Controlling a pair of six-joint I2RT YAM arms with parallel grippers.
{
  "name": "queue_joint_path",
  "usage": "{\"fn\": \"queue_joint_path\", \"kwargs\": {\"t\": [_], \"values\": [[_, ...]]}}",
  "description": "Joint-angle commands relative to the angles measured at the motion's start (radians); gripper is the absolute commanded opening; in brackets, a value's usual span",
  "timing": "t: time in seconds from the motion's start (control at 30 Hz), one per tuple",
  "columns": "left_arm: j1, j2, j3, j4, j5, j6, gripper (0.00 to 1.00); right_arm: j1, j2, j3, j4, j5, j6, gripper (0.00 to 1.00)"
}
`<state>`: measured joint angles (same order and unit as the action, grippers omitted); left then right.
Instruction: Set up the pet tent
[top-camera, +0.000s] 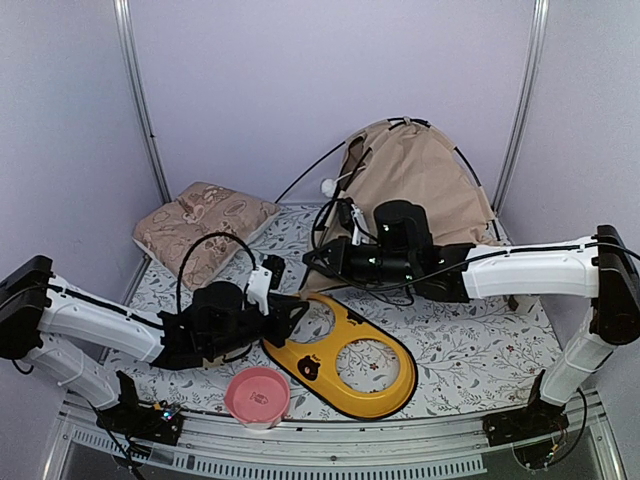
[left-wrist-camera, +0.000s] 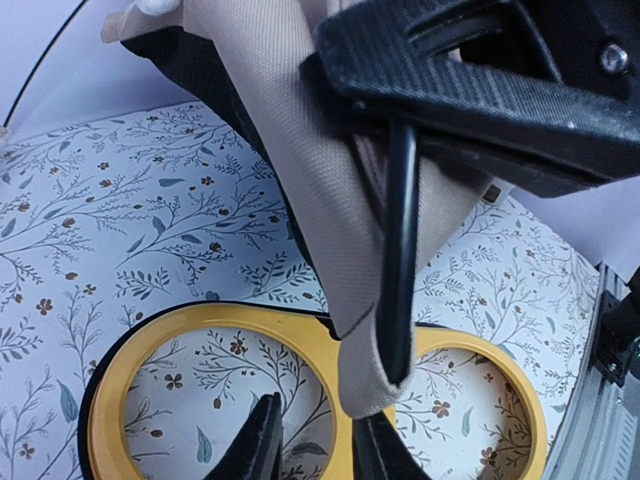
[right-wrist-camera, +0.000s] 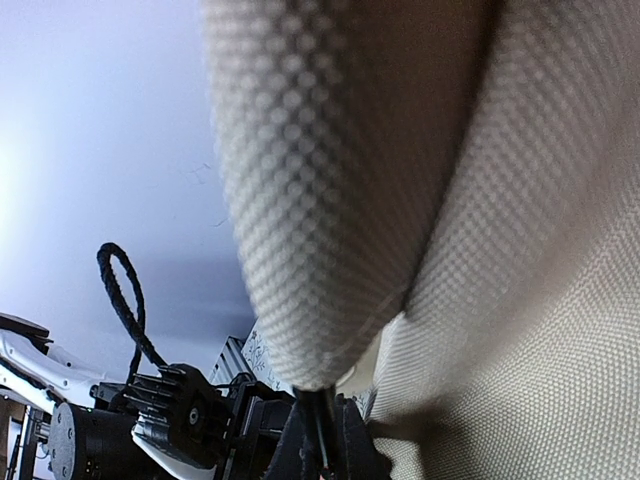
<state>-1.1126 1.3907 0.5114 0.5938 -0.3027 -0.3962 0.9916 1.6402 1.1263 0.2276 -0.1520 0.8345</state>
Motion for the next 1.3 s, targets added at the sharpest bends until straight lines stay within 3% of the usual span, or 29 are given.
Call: {"fn": "queue_joint_path", "kwargs": {"t": [0.0,0.37,0.5,0.6,1.27], "values": [[-0.014,0.014,0.042,0.060,-0.019,0.027,0.23,-0.005,-0.049,0.029,0.011,-0.010,0.022,0.00],[-0.027,0.012,0.053,0.064,-0.015,0.046,0.20,-0.004,-0.049,0.029,0.013,-0.002,0.023,0.00],[-0.027,0.023,0.065,0.055,-0.018,0.049,0.13,-0.005,-0.052,0.026,0.012,0.000,0.022,0.00],[-0.028,0.027,0.066,0.056,-0.021,0.045,0.00,-0.007,-0.057,0.020,0.012,0.007,0.022,0.00],[-0.085,-0.044,0.046,-0.057,-0.031,0.108,0.00,-0.030,-0.076,0.003,-0.156,0.254,-0.136,0.00]]}}
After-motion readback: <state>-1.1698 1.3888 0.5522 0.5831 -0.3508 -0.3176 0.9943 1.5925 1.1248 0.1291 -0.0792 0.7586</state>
